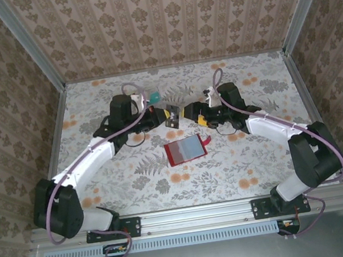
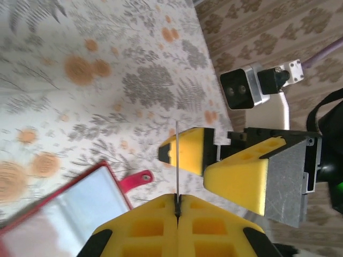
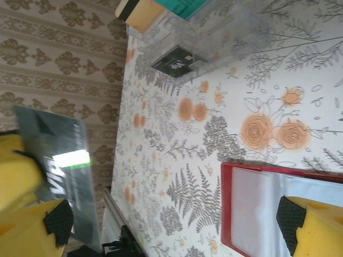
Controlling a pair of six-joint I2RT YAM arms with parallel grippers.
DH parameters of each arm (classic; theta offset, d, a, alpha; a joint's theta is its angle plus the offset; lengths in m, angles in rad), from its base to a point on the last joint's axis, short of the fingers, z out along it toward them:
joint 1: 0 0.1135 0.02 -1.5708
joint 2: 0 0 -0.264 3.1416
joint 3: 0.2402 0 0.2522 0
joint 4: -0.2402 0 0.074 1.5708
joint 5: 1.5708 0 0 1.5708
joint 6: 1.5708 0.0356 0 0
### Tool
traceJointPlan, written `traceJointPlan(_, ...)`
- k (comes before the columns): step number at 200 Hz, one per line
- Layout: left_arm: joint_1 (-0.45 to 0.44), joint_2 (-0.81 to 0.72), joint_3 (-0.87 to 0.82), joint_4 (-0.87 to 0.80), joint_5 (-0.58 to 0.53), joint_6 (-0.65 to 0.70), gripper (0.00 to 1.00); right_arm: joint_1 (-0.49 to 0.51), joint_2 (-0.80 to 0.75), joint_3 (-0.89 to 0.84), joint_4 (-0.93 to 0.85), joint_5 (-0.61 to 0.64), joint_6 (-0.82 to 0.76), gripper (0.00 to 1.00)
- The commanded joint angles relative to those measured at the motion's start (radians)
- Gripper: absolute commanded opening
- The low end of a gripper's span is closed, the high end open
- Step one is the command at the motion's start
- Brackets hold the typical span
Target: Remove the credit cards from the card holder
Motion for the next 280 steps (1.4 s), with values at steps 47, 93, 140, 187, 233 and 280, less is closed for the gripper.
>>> traceJointPlan(47,0.004,-0.117,0.055,-0.407,-0.278,0.79,0.0,-0.006,-0.085,0.036,-0.134,0.078,-0.105,1.0)
traceJointPlan(93,0.022,-0.202,-0.014,-0.439,-0.372,1.239,0.0,-0.019,-0.106,0.021,-0.145,0.087,-0.111,1.0)
traceJointPlan(140,0.096,-0.216,-0.08,-0.395,-0.383,1.537,0.0,-0.029,-0.147,0.029,-0.161,0.081,-0.12,1.0)
traceJointPlan(187,0.166,-0.112,-0.067,-0.384,-0.366,1.742,0.0,-0.034,-0.149,0.035,-0.165,0.076,-0.119,1.0)
traceJointPlan(233,0.207,0.037,-0.029,-0.303,-0.368,1.805,0.0,-0.036,-0.156,0.028,-0.172,0.083,-0.118,1.0)
traceJointPlan(280,0.234,0.163,0.041,-0.283,-0.373,1.821,0.0,-0.042,-0.158,0.021,-0.177,0.087,-0.121,1.0)
